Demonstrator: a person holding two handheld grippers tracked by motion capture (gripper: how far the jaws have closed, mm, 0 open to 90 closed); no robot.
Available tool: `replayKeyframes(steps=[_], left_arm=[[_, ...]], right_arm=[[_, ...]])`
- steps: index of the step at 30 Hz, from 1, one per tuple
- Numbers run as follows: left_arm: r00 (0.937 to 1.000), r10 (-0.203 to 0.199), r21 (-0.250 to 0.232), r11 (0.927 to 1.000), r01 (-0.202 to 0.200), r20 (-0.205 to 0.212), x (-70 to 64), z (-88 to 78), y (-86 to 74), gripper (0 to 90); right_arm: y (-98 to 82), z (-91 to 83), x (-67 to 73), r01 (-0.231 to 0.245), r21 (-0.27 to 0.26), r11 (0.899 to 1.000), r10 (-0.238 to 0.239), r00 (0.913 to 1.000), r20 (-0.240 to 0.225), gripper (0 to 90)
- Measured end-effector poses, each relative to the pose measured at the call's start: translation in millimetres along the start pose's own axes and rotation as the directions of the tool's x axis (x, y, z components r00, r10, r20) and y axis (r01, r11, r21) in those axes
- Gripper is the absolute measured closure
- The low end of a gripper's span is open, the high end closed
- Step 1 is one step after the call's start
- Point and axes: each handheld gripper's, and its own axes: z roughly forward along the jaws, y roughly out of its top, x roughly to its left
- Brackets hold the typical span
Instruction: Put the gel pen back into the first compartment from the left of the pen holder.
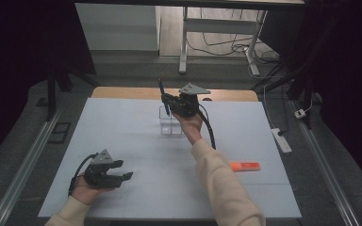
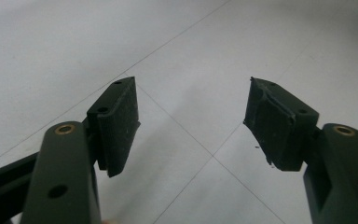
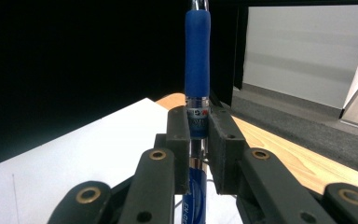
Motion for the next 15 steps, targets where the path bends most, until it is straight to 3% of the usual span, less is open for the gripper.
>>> replayKeyframes(steps=[5,9,15], left_arm=[[1.0,0.002,0.001,1.0,-0.002,-0.001,-0.2,-0.1,0.0,34.3],[1.0,0.001,0.0,1.0,-0.001,0.002,-0.1,-0.2,-0.1,34.3],[1.0,-0.002,-0.005,1.0,0.002,-0.002,0.2,-1.7,-0.1,34.3]], right_arm=[[-5.5,3.7,-2.1,-0.002,-0.003,1.0,0.002,1.0,-0.002,77.7],[-8.4,3.4,-2.8,0.0,0.014,1.0,0.0,0.9994,0.034,59.0],[-8.4,-7.4,-4.3,-0.009,0.032,0.999,0.008,0.9995,0.03,50.8]])
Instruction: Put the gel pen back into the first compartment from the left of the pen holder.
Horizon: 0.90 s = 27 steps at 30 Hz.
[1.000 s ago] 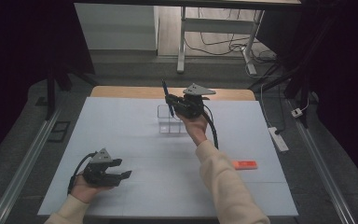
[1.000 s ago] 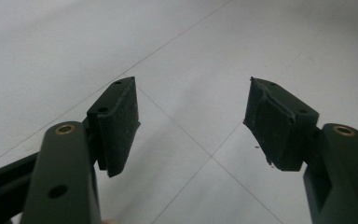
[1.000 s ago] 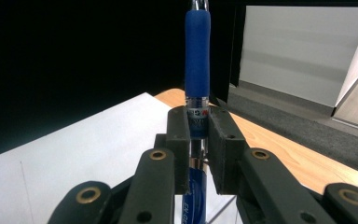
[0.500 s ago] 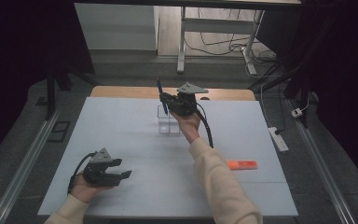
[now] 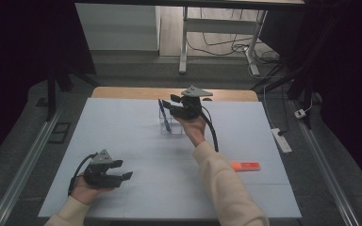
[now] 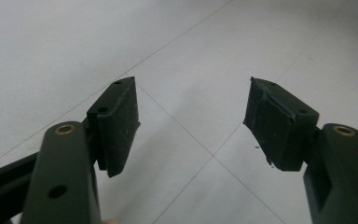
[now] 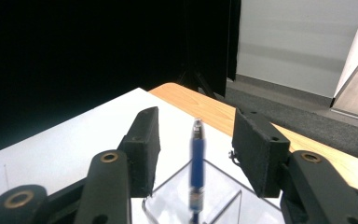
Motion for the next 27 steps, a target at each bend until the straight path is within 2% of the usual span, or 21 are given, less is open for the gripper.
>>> replayKeyframes(steps=[6,11,14,18,24,27], left_arm=[[1.0,0.0,-0.002,1.0,0.0,-0.002,-0.7,0.2,0.5,34.1],[1.0,-0.002,-0.005,1.0,0.002,-0.005,-0.1,-0.5,0.5,34.1],[1.0,0.002,-0.008,1.0,-0.002,-0.007,-0.9,-0.6,0.7,34.1],[1.0,0.002,-0.009,1.0,-0.002,-0.009,-1.1,-1.2,0.7,34.2],[1.0,0.001,-0.003,1.0,-0.001,-0.009,-1.5,0.1,1.1,34.1],[1.0,0.001,-0.002,1.0,-0.001,-0.01,-1.7,0.3,1.2,34.1]], right_arm=[[-2.1,-16.0,-1.0,0.01,0.01,1.0,-0.01,0.9999,-0.004,49.9],[-2.2,-30.9,-4.1,0.0,0.019,1.0,0.0,0.9999,-0.011,49.3],[-3.1,-40.3,-4.3,0.031,0.055,0.998,-0.03,0.9995,-0.005,48.6],[-6.6,-56.5,-8.0,0.034,0.078,0.996,-0.033,0.9994,-0.007,47.5],[-12.5,-77.7,-11.5,0.07,0.11,0.991,-0.069,0.9976,-0.008,46.9],[-15.1,-88.1,-12.5,0.072,0.109,0.991,-0.071,0.9974,-0.011,46.8]])
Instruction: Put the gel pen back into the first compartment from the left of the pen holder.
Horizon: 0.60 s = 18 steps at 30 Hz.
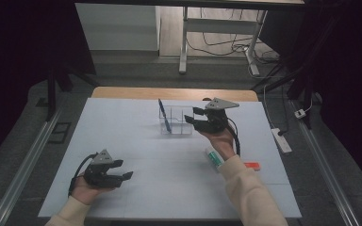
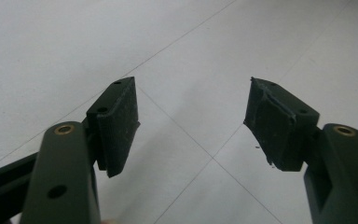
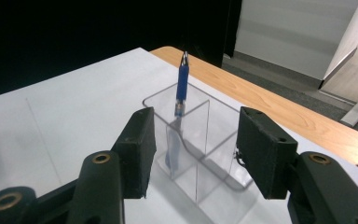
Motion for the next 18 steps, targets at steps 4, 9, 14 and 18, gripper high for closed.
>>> replayKeyframes(steps=[4,9,14,18], left_arm=[[1.0,-0.006,-0.003,1.0,0.006,-0.005,0.8,-0.8,-0.3,34.1],[0.9999,-0.011,-0.01,0.9999,0.01,-0.008,1.5,-2.4,-0.6,34.1],[0.9998,-0.015,-0.011,0.9998,0.015,-0.01,1.6,-2.7,-0.6,34.1],[0.9998,-0.015,-0.011,0.9998,0.015,-0.012,1.6,-2.5,-0.5,34.1]], right_arm=[[-4.5,-12.3,-1.2,0.011,0.014,1.0,-0.011,0.9999,-0.001,46.5],[-11.4,-26.3,-0.6,0.024,0.031,0.999,-0.024,0.9997,-0.005,44.8],[-22.3,-38.1,1.1,0.043,0.068,0.997,-0.043,0.9991,-0.002,43.4],[-30.4,-46.3,1.6,0.063,0.1,0.993,-0.062,0.998,-0.013,42.4]])
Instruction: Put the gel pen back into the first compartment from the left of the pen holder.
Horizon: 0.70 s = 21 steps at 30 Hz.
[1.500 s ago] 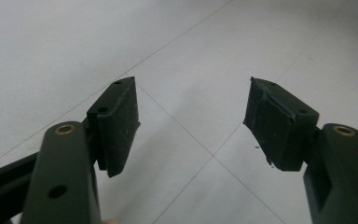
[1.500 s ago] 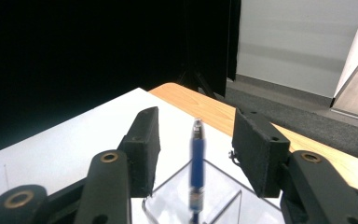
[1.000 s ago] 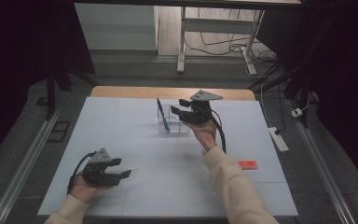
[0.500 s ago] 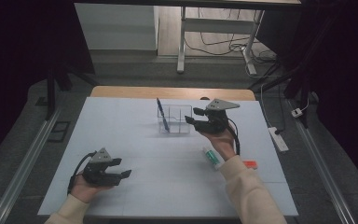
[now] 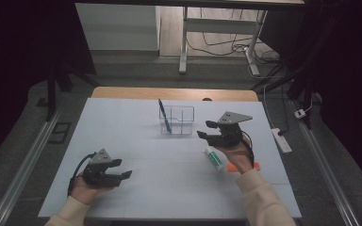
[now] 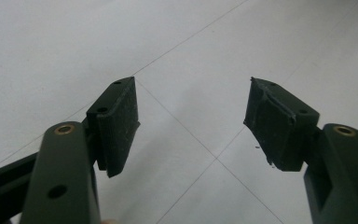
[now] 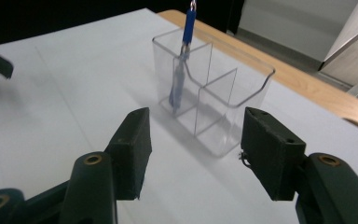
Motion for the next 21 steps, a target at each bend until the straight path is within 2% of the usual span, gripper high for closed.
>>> replayKeyframes(steps=[4,10,21], left_arm=[[1.0,0.0,0.002,1.0,0.0,-0.003,-0.1,0.2,0.1,34.0],[1.0,0.005,0.005,1.0,-0.005,-0.005,-0.5,0.3,0.2,33.9],[1.0,0.007,0.006,1.0,-0.007,-0.005,-1.1,0.2,0.2,33.6]], right_arm=[[-8.4,-8.8,-0.7,0.013,0.026,1.0,-0.013,0.9999,-0.01,41.7],[-19.5,-23.1,-5.0,-0.001,0.036,0.999,0.001,0.9999,-0.013,41.7],[-34.6,-40.8,-15.1,0.024,0.119,0.993,-0.023,0.9997,-0.009,41.4]])
